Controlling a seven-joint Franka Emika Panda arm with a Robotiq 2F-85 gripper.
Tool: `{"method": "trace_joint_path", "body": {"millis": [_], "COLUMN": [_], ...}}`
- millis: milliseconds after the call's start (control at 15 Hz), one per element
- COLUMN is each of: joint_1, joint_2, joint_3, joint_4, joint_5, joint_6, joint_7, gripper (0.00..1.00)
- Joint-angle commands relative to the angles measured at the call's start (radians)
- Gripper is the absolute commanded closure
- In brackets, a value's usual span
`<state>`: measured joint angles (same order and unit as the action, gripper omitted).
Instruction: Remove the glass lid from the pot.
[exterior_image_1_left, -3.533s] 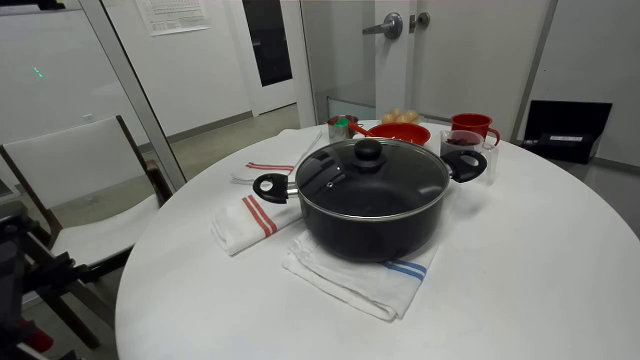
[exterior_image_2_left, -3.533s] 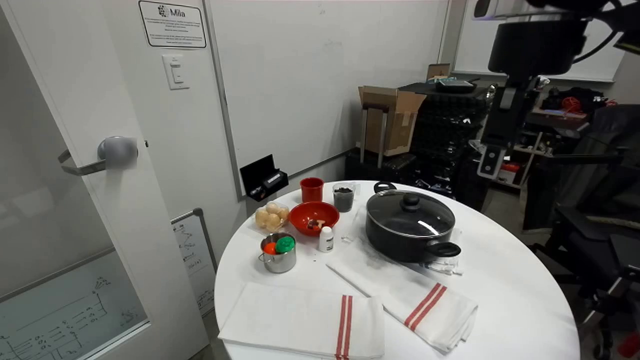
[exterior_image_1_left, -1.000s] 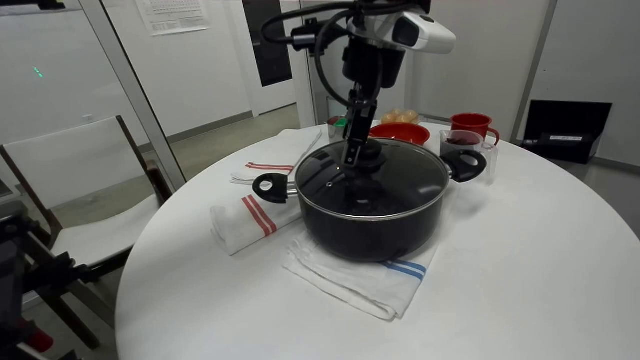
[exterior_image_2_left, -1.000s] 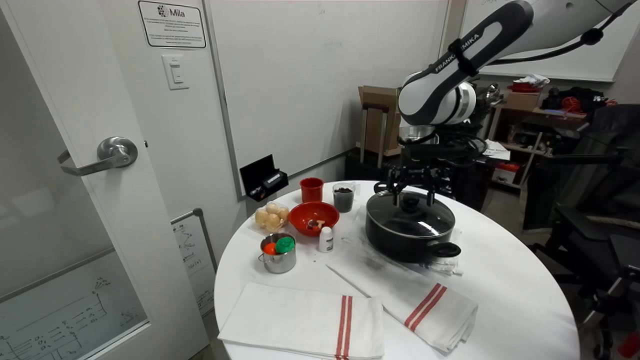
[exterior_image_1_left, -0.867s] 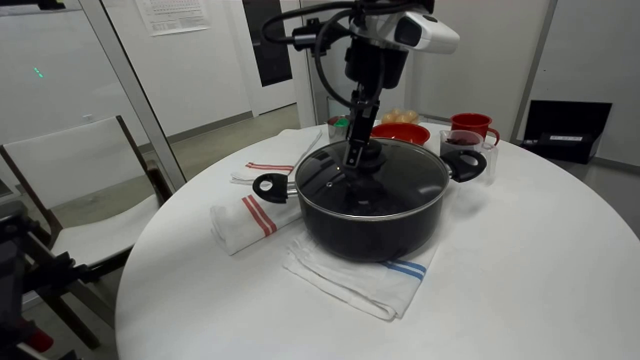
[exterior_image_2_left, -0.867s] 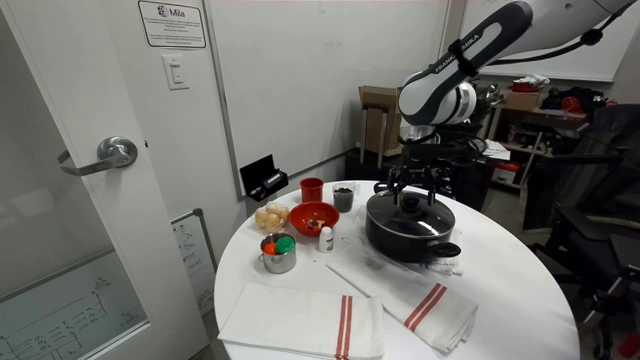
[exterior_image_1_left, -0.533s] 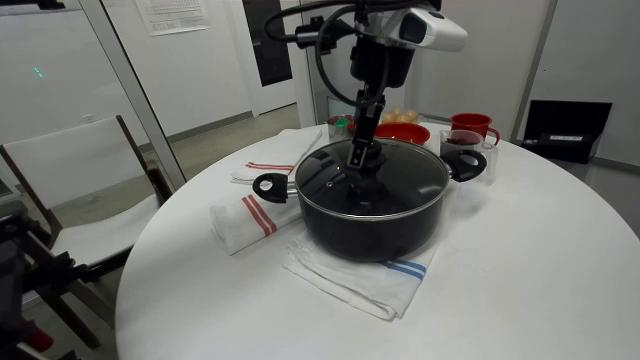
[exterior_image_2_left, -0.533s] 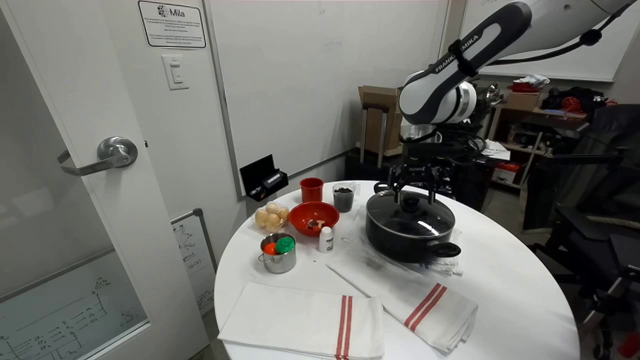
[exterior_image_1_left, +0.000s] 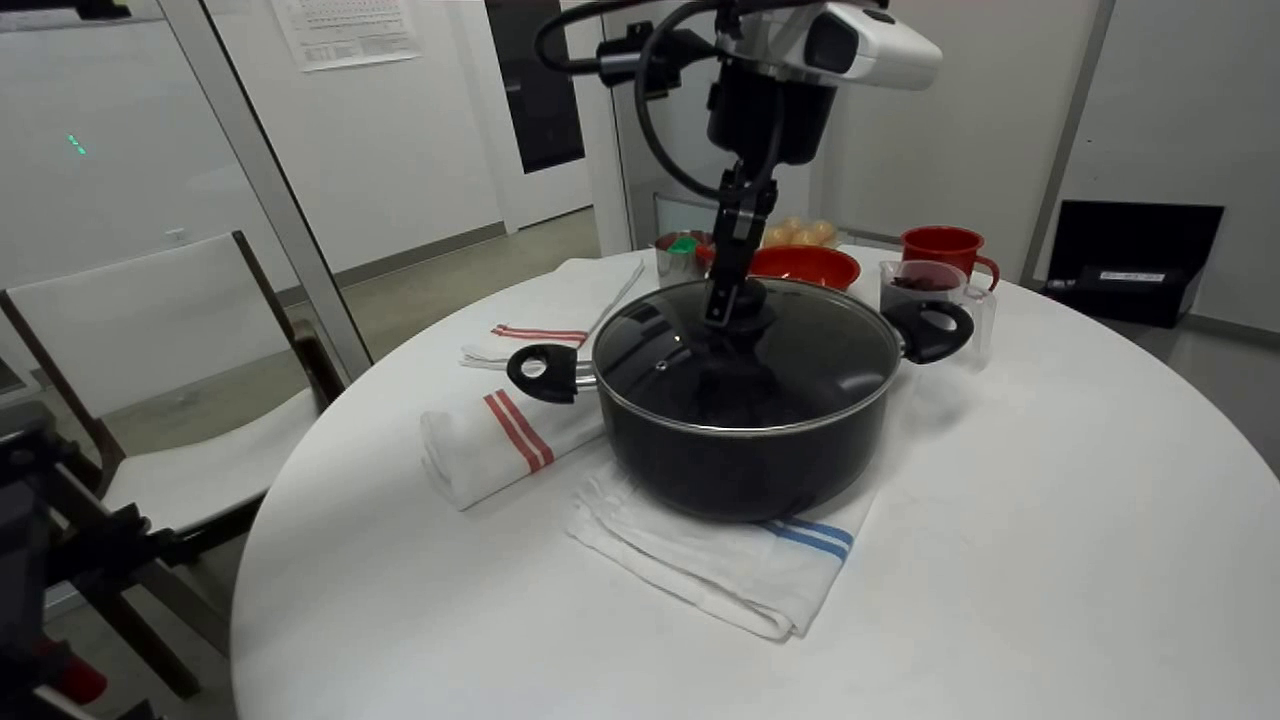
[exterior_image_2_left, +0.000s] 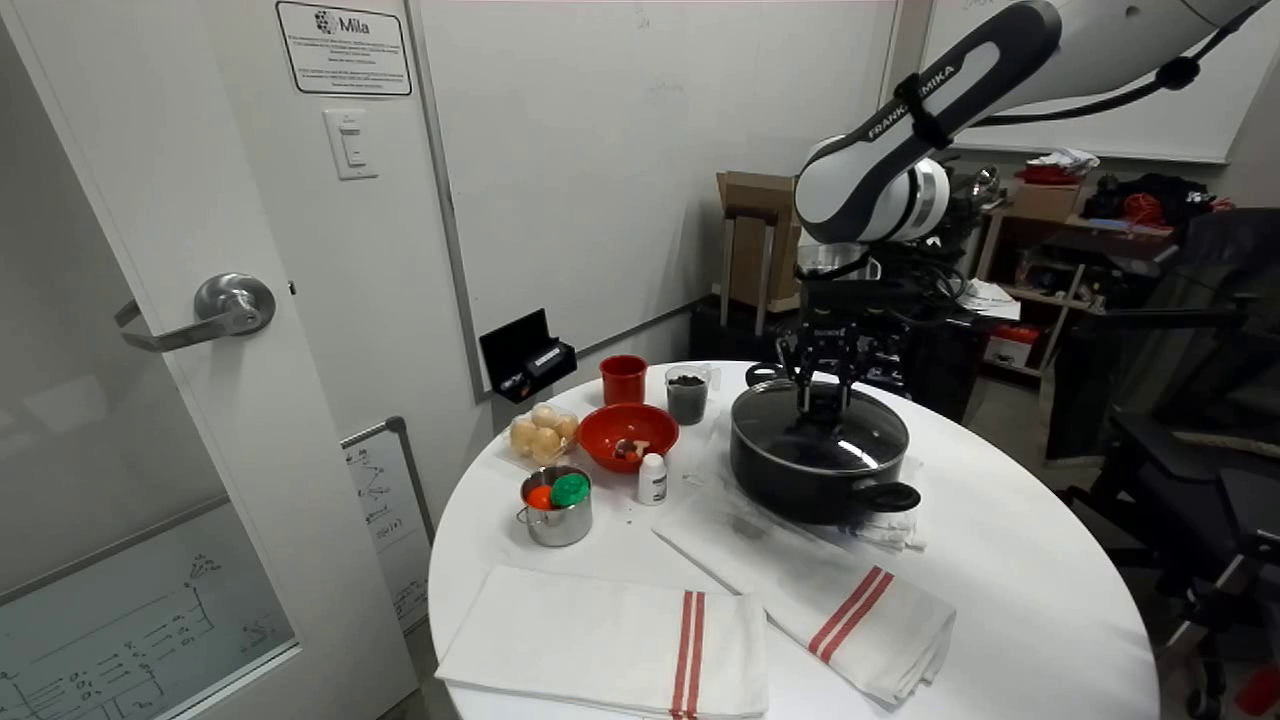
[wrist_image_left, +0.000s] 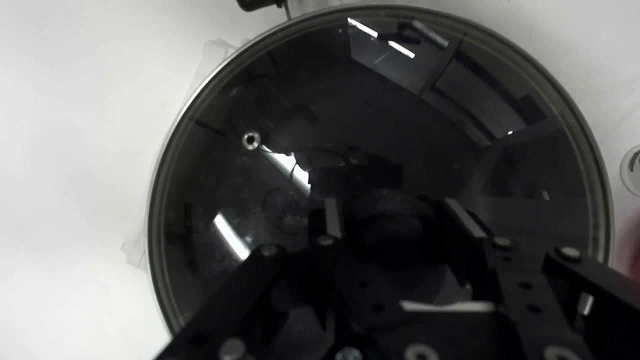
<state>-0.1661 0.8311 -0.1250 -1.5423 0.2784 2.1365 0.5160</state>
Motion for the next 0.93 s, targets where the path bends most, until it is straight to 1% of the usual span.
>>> {"method": "trace_joint_path", "body": {"millis": [0,467,867], "joint_1": [0.012,0.023,0.045], "joint_2": [0.016,-0.033,-0.096], "joint_3": [-0.01,-0.011,-0.012], "joint_4": [0.02,-0.049,-0.15], "joint_5": [0.014,0.012,0.007], "joint_6": [0.004,0.043,0.133], "joint_7": [0.017,0.003,-0.006], "gripper": [0.76,0.77,0.77]}}
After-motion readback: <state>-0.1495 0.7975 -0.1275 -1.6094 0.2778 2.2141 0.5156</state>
